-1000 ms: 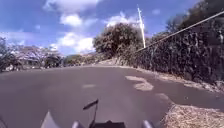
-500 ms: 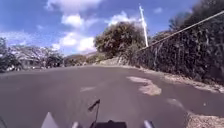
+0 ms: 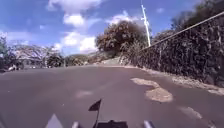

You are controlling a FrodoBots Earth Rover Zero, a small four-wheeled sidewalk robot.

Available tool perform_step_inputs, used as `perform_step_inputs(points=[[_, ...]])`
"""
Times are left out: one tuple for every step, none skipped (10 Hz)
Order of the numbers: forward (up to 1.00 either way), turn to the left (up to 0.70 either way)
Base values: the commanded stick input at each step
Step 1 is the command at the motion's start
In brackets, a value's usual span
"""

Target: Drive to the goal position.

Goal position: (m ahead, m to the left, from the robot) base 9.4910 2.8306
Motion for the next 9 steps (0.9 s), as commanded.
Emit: perform_step_inputs(points=[[0.7,-0.02],[0.7,-0.26],[0.7,-0.29],[0.7,-0.31],[0.7,-0.31],[0.7,-0.31],[0.7,-0.27],[0.7,-0.23],[0.7,-0.11]])
